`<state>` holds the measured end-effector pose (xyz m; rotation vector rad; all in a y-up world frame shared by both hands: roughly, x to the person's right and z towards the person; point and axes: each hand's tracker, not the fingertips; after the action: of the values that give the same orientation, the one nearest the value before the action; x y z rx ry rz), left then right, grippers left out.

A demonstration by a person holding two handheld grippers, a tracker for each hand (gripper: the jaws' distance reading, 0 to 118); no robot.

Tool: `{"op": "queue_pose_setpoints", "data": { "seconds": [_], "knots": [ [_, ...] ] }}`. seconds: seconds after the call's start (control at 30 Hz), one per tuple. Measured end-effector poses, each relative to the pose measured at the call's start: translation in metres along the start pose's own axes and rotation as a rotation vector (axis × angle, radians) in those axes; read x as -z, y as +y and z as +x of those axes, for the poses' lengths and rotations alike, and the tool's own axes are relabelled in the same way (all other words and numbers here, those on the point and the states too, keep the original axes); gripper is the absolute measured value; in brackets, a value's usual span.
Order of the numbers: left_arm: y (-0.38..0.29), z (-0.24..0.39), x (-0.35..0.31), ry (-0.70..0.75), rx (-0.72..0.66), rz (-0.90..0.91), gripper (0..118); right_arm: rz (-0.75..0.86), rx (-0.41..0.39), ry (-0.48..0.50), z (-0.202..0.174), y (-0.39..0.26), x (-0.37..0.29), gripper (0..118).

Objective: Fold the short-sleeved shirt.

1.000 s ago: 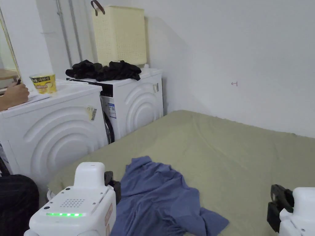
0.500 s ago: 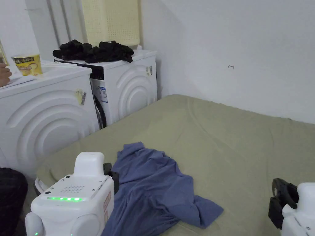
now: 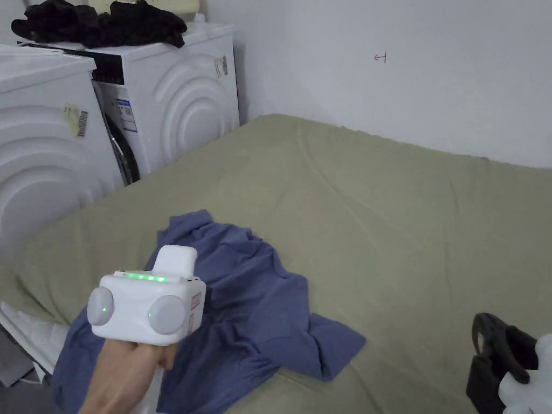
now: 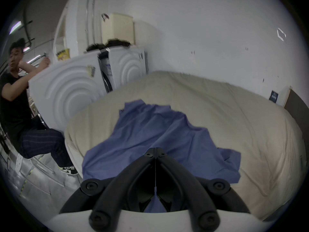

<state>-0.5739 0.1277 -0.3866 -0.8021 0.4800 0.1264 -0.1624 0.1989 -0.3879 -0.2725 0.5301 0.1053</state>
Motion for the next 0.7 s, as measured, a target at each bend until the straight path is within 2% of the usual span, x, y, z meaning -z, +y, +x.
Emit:
{"op": "queue_pose_setpoints", "data": {
  "seconds": [0.07,0.1,0.13,0.2,0.23,0.3,0.37,0.47,0.53,0.6,0.63,0.67,0.7],
  "knots": [
    [0.0,-0.003,0.027,-0.006,-0.026,-0.097,0,-0.012,0.006,0.001,0.002,-0.004,0.003,0],
    [-0.003,-0.007,0.031,-0.039,-0.043,-0.13,9,-0.017,0.006,0.0,0.002,-0.006,0.004,0],
    [-0.003,-0.01,0.041,-0.041,-0.05,-0.148,33,-0.023,0.004,-0.002,0.002,-0.008,0.006,0],
    [-0.003,-0.013,0.052,-0.039,-0.028,-0.206,118,-0.036,0.001,-0.003,0.003,-0.011,0.008,0],
    [0.002,-0.013,0.062,-0.034,-0.01,-0.257,115,-0.043,0.005,-0.002,0.004,-0.014,0.009,0],
    [-0.003,-0.003,0.063,-0.007,0.035,-0.23,116,-0.056,0.013,0.002,0.005,-0.017,0.011,0],
    [0.006,0.002,0.059,0.026,0.096,-0.297,116,-0.065,0.019,0.0,0.005,-0.021,0.011,0],
    [0.008,0.012,0.064,0.032,0.111,-0.334,116,-0.078,0.015,0.002,0.005,-0.025,0.01,0],
    [-0.007,-0.01,0.114,0.031,0.134,-0.41,116,-0.089,0.012,0.0,0.005,-0.028,0.009,0],
    [-0.01,-0.016,0.123,-0.006,0.033,-0.395,116,-0.099,0.012,0.002,0.006,-0.031,0.006,0],
    [-0.008,-0.013,0.104,0.0,-0.005,-0.376,116,-0.102,0.009,0.002,0.007,-0.032,0.004,0],
    [-0.008,-0.011,0.097,-0.001,0.008,-0.365,114,-0.104,0.007,-0.001,0.008,-0.033,0.001,0],
    [-0.007,-0.009,0.092,-0.008,0.005,-0.357,104,-0.105,0.007,-0.002,0.01,-0.033,-0.003,0]
  ]
}}
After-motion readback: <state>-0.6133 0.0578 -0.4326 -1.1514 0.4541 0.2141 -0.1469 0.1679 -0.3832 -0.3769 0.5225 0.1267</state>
